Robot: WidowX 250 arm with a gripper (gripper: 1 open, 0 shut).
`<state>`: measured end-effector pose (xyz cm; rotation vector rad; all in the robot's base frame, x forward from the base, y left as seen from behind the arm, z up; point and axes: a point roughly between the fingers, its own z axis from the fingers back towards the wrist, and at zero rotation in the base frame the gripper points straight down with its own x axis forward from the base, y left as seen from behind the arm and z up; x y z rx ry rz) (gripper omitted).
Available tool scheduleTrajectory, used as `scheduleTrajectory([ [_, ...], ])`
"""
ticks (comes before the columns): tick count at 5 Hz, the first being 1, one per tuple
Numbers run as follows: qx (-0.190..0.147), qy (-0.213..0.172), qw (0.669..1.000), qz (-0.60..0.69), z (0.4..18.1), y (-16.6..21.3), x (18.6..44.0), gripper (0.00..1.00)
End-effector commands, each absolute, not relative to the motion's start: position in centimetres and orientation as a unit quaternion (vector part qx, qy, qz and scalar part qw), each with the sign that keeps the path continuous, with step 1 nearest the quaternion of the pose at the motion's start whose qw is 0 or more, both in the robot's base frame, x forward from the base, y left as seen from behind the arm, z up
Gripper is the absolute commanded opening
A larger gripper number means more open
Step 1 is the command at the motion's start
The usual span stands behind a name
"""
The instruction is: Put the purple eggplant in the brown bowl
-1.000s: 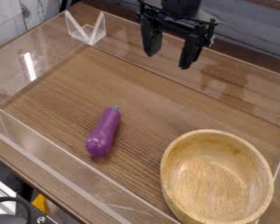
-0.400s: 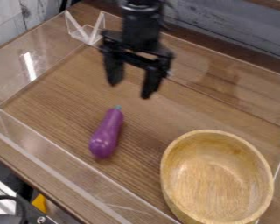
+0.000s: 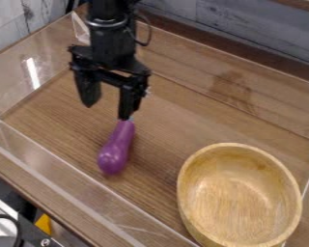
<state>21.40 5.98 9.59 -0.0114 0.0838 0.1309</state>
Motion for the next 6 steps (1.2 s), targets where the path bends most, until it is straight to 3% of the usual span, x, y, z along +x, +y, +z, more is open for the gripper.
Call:
scheduleTrajectory([
  [1,-0.006,0.017,0.998,0.066,9.9,6.1,21.2,1.0],
  [6,-0.027,0.004,0.996,0.085,6.6,5.6,21.2,1.0],
])
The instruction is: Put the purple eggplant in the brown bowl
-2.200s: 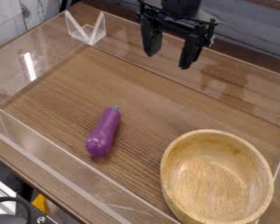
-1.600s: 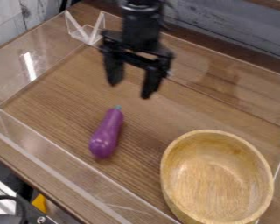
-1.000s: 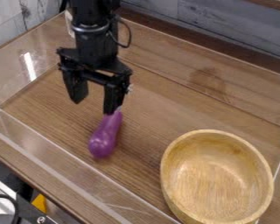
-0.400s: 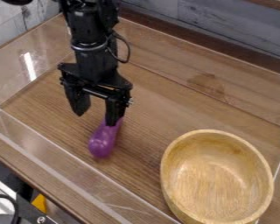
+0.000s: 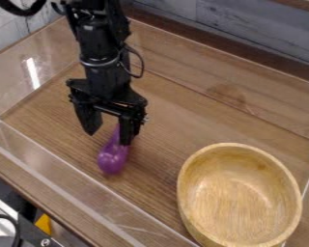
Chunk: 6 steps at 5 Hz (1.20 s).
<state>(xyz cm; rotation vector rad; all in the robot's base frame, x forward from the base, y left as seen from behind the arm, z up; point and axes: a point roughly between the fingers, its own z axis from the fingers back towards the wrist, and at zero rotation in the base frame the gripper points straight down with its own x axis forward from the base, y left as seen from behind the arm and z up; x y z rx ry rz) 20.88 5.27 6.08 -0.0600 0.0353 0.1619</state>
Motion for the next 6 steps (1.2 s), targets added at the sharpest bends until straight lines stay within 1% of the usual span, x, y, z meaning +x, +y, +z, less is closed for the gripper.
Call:
scheduleTrajectory([
  [1,-0.03,0.003,0.996,0.087,6.0,5.5,21.3,1.0],
  [4,-0.038,-0.004,0.995,0.089,4.6,5.0,21.9,1.0],
  [6,-0.04,-0.01,0.995,0.091,4.0,4.8,22.3,1.0],
])
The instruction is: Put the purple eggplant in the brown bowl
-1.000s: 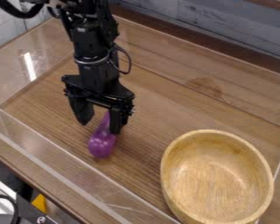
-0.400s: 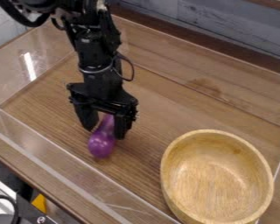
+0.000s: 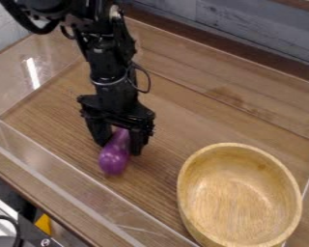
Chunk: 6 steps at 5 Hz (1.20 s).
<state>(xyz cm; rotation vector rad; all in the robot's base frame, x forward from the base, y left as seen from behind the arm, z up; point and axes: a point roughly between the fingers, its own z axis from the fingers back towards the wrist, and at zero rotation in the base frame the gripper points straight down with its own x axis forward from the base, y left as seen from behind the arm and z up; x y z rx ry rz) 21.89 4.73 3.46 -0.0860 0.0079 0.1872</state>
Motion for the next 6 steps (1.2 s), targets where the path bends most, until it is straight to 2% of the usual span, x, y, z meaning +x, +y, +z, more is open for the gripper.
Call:
scheduleTrajectory([
  [1,-0.041,-0.014,0.995,0.091,3.84,4.67,22.58,0.0],
  [2,-0.043,-0.016,0.995,0.092,4.0,4.32,22.59,1.0],
  [3,-0.044,-0.019,0.994,0.093,4.05,4.08,22.65,1.0],
  [4,-0.044,-0.02,0.994,0.095,3.76,4.13,22.72,0.0],
  [6,-0.039,-0.015,0.995,0.09,4.5,3.97,22.65,0.0],
])
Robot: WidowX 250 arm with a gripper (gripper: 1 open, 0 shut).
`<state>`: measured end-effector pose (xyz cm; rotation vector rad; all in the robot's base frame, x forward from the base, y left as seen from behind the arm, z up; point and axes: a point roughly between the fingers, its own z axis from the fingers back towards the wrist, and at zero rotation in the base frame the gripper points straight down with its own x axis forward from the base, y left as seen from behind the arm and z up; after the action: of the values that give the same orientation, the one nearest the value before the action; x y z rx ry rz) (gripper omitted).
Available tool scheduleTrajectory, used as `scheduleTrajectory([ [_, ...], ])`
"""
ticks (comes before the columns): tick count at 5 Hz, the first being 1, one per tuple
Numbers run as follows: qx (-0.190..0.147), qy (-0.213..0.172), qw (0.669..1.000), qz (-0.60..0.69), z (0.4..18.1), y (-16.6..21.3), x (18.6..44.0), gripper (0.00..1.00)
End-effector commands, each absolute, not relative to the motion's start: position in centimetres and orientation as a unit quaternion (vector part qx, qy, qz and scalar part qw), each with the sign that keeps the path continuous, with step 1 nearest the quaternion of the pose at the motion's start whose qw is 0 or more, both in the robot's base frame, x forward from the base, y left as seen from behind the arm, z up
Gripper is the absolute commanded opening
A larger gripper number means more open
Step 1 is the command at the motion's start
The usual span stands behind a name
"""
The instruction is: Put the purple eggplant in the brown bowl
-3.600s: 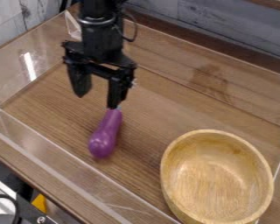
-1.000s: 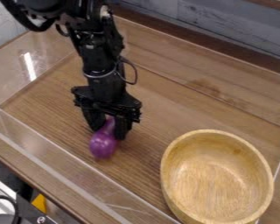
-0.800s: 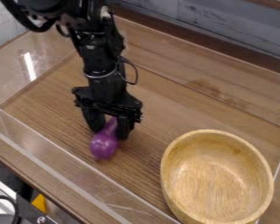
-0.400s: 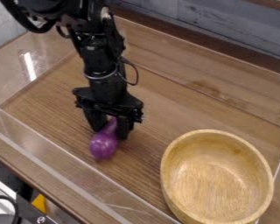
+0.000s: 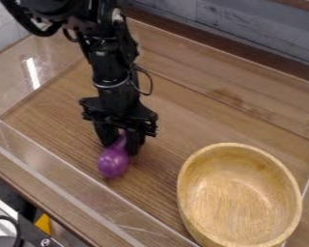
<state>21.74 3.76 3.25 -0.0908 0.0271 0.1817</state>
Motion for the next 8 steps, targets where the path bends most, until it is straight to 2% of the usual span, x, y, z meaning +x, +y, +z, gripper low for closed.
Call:
scheduleTrajectory([
  [1,-0.037,-0.013,0.995,0.087,5.0,3.8,22.6,0.0],
  [6,-0.029,-0.015,0.997,0.071,7.9,2.6,22.6,0.0],
  [8,-0.036,-0.023,0.998,0.044,9.7,-0.3,22.6,0.0],
])
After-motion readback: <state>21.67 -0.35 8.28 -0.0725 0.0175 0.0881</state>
